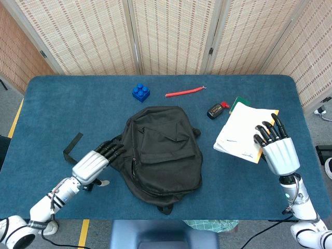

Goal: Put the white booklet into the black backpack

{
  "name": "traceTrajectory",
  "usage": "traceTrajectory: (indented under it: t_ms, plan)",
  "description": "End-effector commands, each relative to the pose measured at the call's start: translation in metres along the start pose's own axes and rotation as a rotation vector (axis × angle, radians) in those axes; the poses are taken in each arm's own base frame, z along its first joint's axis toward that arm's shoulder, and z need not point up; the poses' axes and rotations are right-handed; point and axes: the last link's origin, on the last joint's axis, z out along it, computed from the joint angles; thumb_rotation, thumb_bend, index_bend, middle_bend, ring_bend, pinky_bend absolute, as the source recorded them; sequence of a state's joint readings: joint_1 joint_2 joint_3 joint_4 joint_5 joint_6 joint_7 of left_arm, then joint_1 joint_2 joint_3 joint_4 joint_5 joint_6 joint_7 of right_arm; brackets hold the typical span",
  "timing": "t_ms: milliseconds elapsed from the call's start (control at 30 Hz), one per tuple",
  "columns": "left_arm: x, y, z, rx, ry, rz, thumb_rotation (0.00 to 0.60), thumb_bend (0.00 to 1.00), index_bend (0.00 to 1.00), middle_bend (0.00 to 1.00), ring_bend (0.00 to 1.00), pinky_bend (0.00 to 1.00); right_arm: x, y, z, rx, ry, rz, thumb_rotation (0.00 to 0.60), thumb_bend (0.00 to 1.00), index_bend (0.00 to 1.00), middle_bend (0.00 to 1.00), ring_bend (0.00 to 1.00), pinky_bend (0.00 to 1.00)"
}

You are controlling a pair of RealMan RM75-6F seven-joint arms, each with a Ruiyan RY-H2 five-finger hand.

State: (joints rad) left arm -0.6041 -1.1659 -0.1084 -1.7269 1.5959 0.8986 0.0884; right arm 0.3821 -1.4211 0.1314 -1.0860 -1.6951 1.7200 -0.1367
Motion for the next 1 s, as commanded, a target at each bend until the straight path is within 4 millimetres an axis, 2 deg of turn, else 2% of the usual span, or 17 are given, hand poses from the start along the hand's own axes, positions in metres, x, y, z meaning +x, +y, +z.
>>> traceTrajectory:
  t_ms: [33,233,500,833,1000]
  plan:
    - [-0.007,0.02,0.026,-0.081,-0.046,0.011,0.6,0.14,0.11,0.07,0.1,0.0,0.002,0.001,-0.002,-0.005,-0.005,-0.008,0.6,0.39,0.76,0.43,0.31,0.13]
    - [-0.022,0.042,0.058,-0.134,-0.137,-0.007,0.6,0.15,0.11,0.07,0.1,0.0,0.004,0.004,-0.005,-0.014,-0.011,-0.009,0.6,0.39,0.76,0.43,0.31,0.13]
    - [-0.045,0.063,0.088,-0.154,-0.207,-0.034,0.6,0.15,0.12,0.07,0.1,0.0,0.004,0.003,-0.008,-0.009,-0.024,-0.015,0.6,0.39,0.76,0.43,0.31,0.13]
    - [-0.053,0.077,0.108,-0.143,-0.224,-0.105,0.6,0.15,0.17,0.07,0.1,0.0,0.003,0.003,-0.01,-0.013,-0.027,-0.012,0.6,0.39,0.76,0.43,0.31,0.13]
    - [-0.052,0.078,0.116,-0.119,-0.198,-0.144,0.6,0.16,0.24,0.08,0.1,0.0,0.003,0.003,-0.011,-0.015,-0.031,-0.011,0.6,0.39,0.76,0.43,0.31,0.13]
